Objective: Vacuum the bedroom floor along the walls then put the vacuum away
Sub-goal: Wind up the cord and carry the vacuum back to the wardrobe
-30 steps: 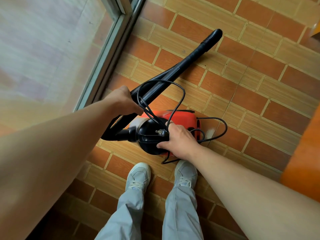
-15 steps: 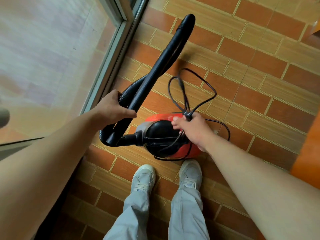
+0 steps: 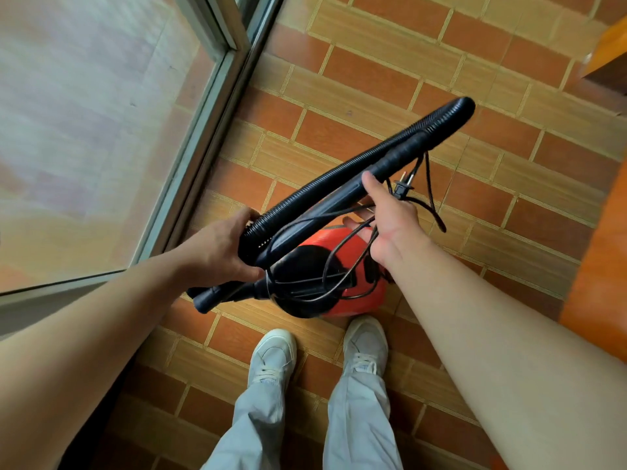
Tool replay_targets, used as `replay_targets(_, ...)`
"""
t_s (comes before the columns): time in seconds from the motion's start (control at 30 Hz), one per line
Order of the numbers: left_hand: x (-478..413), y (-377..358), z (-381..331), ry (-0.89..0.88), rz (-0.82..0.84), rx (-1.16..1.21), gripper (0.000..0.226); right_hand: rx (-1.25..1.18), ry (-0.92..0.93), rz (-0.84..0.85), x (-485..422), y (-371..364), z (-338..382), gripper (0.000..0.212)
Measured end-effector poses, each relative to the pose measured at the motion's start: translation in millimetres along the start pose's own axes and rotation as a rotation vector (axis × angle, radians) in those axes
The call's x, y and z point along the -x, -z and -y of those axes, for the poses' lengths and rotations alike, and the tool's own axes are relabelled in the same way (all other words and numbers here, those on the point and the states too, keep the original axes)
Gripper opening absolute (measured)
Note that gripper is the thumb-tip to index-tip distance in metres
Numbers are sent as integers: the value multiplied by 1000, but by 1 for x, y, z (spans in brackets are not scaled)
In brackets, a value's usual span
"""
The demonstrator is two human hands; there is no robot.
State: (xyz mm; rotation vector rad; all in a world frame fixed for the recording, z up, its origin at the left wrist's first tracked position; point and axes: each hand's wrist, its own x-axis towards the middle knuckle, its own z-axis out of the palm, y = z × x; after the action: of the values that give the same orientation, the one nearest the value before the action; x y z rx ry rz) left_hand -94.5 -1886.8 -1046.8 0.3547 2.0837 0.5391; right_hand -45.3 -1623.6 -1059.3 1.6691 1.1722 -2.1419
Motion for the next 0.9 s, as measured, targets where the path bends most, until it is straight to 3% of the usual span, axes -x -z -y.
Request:
replay_targets(0.17,-7,-7,-8,11,-11,-34,85,-44,24,-134,6,23,0,21)
replay_targets(0.27,-14,-11,-9,29,-15,-91,84,63,176,-241,18,46,5,15)
replay_targets(0.33,-17,-12,-10,33,8,-144,83,203,334,-211,30,55,13,20)
replay_targets(0.43,-20,-14,-12,3,51,-217,81,653,520,-39,45,55,27,26)
replay_targets(0.5,-21,-15,-14,-31,87,-254,79,1048,575,62,45,49,33,14)
replay_targets(0.57,-21,-15,-14,-61,125,-262,80,1420,619,161,38,39,36,19)
replay_targets(0.63,-22,-15,-15,-70,142,-251,81,1633,597,259,33,28,35,18)
replay_targets(0.73,-23,-15,-13,-26,106,-185,82,1643,585,248,20,23,25,22)
replay_targets(0.83,-24,-12,-9,21,-23,-30,78,1344,702,62,18,26,13,17)
replay_targets(0.9,-21,-8,-8,25,-116,83,75,1163,663,-58,22,25,10,21)
